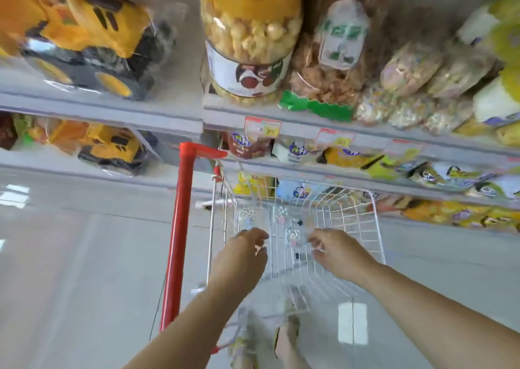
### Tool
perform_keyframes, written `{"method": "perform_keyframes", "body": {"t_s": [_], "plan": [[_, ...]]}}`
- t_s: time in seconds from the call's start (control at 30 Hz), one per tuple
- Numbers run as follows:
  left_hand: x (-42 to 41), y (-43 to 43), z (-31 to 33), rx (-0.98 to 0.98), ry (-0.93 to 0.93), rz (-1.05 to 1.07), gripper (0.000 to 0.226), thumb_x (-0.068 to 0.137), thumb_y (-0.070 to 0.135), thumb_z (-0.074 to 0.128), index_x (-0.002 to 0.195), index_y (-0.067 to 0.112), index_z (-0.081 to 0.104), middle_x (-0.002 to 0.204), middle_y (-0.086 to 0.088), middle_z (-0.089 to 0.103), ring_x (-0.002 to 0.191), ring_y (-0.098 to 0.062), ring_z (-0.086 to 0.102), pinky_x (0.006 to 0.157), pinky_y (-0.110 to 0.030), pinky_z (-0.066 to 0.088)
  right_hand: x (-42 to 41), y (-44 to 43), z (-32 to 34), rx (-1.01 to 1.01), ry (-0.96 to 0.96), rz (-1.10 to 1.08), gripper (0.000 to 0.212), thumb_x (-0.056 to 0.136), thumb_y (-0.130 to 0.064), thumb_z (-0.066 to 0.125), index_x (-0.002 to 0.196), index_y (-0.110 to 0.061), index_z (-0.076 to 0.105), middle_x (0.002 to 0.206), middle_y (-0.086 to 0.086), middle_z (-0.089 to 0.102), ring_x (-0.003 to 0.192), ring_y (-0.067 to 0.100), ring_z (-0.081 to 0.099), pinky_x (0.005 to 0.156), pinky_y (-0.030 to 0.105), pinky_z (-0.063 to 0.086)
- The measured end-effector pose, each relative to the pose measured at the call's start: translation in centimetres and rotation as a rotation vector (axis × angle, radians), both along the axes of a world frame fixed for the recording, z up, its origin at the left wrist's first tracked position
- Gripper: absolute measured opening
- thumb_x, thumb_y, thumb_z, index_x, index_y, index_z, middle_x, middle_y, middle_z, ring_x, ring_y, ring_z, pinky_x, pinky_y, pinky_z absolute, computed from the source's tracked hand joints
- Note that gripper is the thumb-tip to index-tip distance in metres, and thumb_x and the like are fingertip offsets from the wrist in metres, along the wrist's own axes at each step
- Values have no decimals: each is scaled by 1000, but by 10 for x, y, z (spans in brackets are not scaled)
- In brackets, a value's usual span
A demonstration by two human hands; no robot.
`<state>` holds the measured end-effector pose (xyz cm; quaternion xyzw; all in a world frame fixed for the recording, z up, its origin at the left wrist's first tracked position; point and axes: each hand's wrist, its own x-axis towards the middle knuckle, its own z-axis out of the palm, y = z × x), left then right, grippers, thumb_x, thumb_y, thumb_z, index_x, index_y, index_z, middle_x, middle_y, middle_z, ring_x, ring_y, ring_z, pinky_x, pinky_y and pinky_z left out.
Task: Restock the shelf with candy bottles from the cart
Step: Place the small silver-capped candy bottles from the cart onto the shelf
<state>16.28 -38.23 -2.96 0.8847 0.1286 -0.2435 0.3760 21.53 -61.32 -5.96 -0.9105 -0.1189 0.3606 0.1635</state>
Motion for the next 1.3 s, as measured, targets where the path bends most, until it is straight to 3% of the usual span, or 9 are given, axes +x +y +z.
{"method": "perform_keyframes", "body": {"t_s": [0.17, 0.37, 0.6, 0.7, 0.83, 0.93, 1.03, 1.13, 1.3], "plan": [[16, -25, -97, 46, 180, -48, 36, 97, 25, 51, 131, 33, 54, 130, 10, 56, 115, -14, 58, 96, -28, 46, -2, -10, -97, -102, 115, -20, 51, 93, -24, 62, 141, -24, 43, 140, -2, 42, 119, 20, 54, 93, 33, 46], [62, -48, -191, 224, 131, -190, 52, 96, 17, 51, 145, 30, 37, 145, 6, 40, 129, -21, 45, 94, -40, 45, 12, -12, -189, -137, 61, 27, 79, 88, -19, 63, 154, -18, 20, 156, 1, 19, 135, 25, 37, 99, 38, 47], [109, -71, -268, 464, -5, -475, 71, 89, 14, 63, 148, 26, 24, 144, 1, 33, 130, -25, 42, 97, -43, 47, 23, -11, -230, -84, -5, 57, 65, 83, -17, 64, 142, -23, 38, 134, -2, 45, 119, 20, 51, 92, 35, 50], [113, -75, -267, 488, 12, -506, 66, 88, 22, 66, 144, 23, 31, 133, -3, 39, 121, -27, 51, 92, -41, 48, 31, -18, -214, 41, 141, -244, 49, 72, -27, 68, 120, -32, 56, 113, -13, 59, 100, 11, 60, 87, 32, 52], [106, -60, -232, 187, 224, -270, 57, 78, 42, 67, 130, 27, 51, 119, -2, 49, 111, -27, 57, 91, -37, 51, 40, -35, -172, 195, 329, -537, 41, 77, -43, 73, 115, -35, 59, 108, -13, 64, 97, 5, 61, 76, 24, 47], [98, -36, -177, -87, 291, -188, 46, 77, 52, 69, 116, 29, 65, 111, 1, 67, 108, -20, 62, 94, -31, 48, 42, -39, -123, 311, 448, -745, 42, 76, -51, 72, 114, -38, 60, 113, -8, 63, 102, 11, 63, 91, 37, 53], [89, -18, -101, -304, 350, -37, 79, 69, 63, 64, 140, 29, 52, 121, -3, 65, 106, -18, 63, 97, -33, 49, 36, -36, -57, 417, 531, -829, 48, 75, -43, 70, 121, -30, 62, 112, 1, 64, 102, 20, 65, 96, 44, 55], [82, -8, -15, -521, 323, 130, 84, 57, 61, 70, 133, 32, 55, 113, -8, 70, 98, -22, 68, 88, -36, 55, 33, -28, 20, 518, 546, -828, 48, 72, -44, 69, 117, -30, 65, 113, 6, 63, 105, 24, 66, 92, 43, 57], [67, 4, 140, -629, 169, 212, 58, 67, 43, 69, 124, 32, 59, 118, -10, 68, 102, -20, 69, 94, -41, 53, 29, -15, 161, 698, 472, -745, 38, 86, -27, 69, 122, -18, 63, 87, 10, 58, 61, 7, 62, 71, 27, 56]]}}
